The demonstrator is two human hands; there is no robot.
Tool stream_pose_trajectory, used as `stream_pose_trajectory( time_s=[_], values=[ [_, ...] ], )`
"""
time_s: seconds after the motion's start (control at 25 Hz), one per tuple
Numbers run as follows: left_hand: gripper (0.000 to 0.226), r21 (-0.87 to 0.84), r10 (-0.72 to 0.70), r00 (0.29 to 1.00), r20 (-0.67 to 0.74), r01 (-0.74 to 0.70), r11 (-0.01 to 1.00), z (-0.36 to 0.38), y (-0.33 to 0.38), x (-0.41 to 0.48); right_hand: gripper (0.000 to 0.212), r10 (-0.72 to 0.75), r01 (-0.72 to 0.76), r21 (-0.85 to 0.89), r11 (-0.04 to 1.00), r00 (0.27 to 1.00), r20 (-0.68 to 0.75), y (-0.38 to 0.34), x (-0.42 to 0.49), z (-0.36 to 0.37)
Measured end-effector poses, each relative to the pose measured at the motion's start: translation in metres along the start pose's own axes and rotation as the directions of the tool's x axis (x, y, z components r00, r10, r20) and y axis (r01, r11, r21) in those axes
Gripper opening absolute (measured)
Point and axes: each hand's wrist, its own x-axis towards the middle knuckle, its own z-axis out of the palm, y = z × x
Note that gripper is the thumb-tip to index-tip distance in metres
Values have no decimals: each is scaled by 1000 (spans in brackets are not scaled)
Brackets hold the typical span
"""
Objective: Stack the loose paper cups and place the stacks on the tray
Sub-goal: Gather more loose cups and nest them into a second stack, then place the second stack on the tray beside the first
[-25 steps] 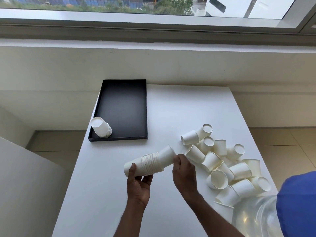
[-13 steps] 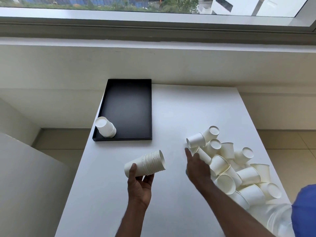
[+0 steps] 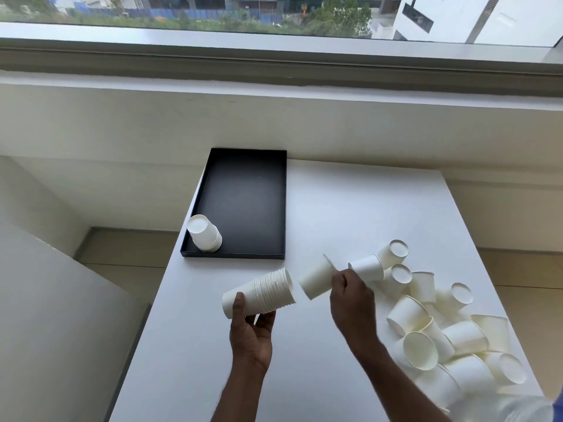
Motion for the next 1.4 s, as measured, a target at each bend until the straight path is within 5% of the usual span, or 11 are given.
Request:
stream_pose_trajectory(
  time_s=[0.16, 0.32, 0.44, 0.6, 0.72, 0.88, 1.16, 1.32, 1.4],
  values=[
    [45, 28, 45, 999, 9, -45, 999, 1, 12, 7, 31, 15, -39, 137, 990, 985, 173, -13, -26, 32],
    [59, 51, 83, 996, 25, -84, 995, -3, 21, 15, 27, -65, 26, 102, 994, 915, 398, -13, -35, 72],
    [53, 47, 107, 994, 20, -108, 993, -3, 35, 27, 19, -135, 126, 48, 991, 899, 418, -19, -28, 98],
    [55, 137, 222, 972, 72, -230, 963, 10, 53, 48, 63, -248, 244, 60, 968, 888, 388, -21, -8, 132],
    [59, 348, 369, 922, 117, -386, 855, 24, 60, 74, 60, -275, 278, 53, 959, 873, 402, -25, 19, 163],
    [68, 624, 501, 824, 266, -543, 562, 45, 64, 115, 36, -273, 292, -17, 956, 912, 307, -35, 63, 200],
    [70, 787, 482, 771, 416, -571, 235, 55, 61, 173, 21, -203, 332, -347, 877, 911, 359, -31, 100, 236],
    [81, 813, 441, 784, 437, -554, 179, 50, 61, 185, 28, -138, 348, -395, 850, 871, 471, -34, 99, 241],
    [82, 840, 429, 818, 384, -502, 206, 43, 56, 172, 35, -170, 334, -384, 861, 899, 403, -31, 88, 235]
  ],
)
